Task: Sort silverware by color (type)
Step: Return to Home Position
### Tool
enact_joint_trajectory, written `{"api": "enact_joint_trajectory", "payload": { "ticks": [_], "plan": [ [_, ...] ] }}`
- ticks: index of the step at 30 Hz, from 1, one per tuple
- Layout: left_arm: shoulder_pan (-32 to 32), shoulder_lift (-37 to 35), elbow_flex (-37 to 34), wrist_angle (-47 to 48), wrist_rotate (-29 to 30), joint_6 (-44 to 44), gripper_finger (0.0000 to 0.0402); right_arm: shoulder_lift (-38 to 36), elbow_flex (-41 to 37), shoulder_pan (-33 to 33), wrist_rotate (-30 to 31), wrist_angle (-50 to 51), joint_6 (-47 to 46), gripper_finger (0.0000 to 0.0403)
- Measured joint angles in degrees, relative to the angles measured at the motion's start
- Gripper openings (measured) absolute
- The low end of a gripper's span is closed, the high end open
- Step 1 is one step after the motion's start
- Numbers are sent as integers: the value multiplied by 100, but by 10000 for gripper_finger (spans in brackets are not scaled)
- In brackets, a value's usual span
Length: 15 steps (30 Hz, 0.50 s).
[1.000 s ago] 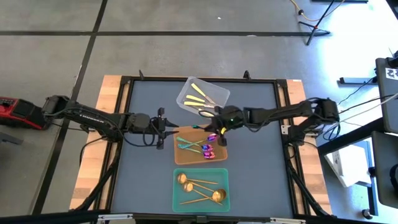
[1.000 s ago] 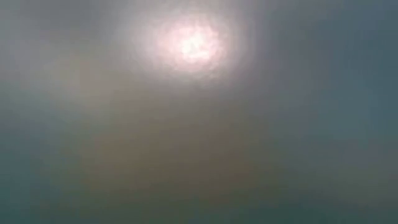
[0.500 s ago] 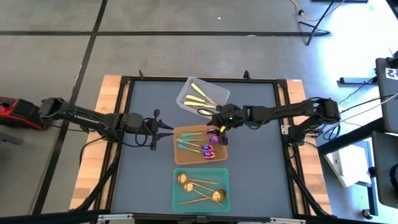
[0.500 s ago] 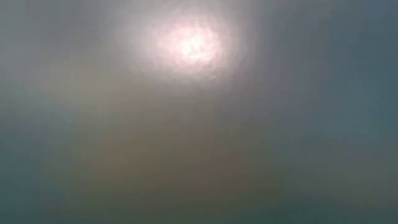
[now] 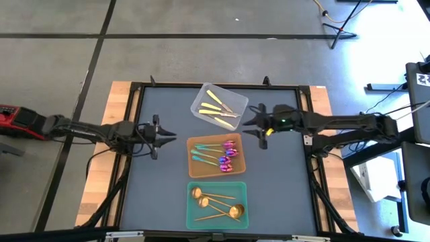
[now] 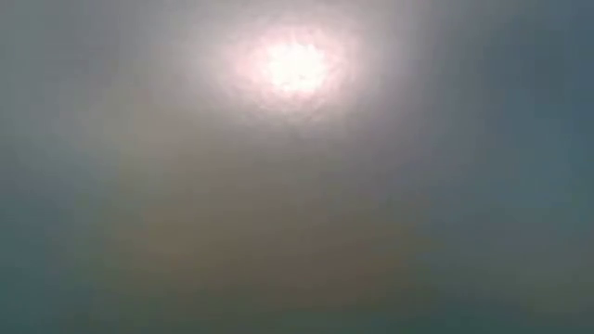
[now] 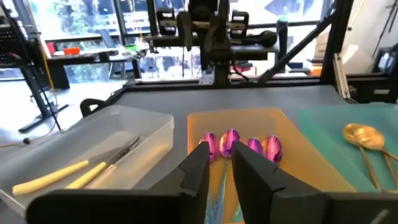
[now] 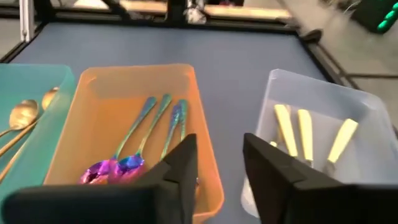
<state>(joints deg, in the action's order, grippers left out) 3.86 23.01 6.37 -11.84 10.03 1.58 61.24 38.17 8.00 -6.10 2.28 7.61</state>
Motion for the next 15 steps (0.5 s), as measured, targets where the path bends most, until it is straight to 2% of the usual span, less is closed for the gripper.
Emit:
{"api": "enact_joint_trajectory", "payload": {
  "ticks": [9,11,15],
  "plan": [
    [1,-742,-295,147,73,-523,9,-1417,-1484,302,94,-1023,-332,14],
    [1,-791,-394,160,278,-620,3,-1702,-1742,290,206,-1037,-460,4],
    [2,-894,-554,169,427,-613,5,-2250,-2233,285,173,-1056,-806,14]
  ]
}}
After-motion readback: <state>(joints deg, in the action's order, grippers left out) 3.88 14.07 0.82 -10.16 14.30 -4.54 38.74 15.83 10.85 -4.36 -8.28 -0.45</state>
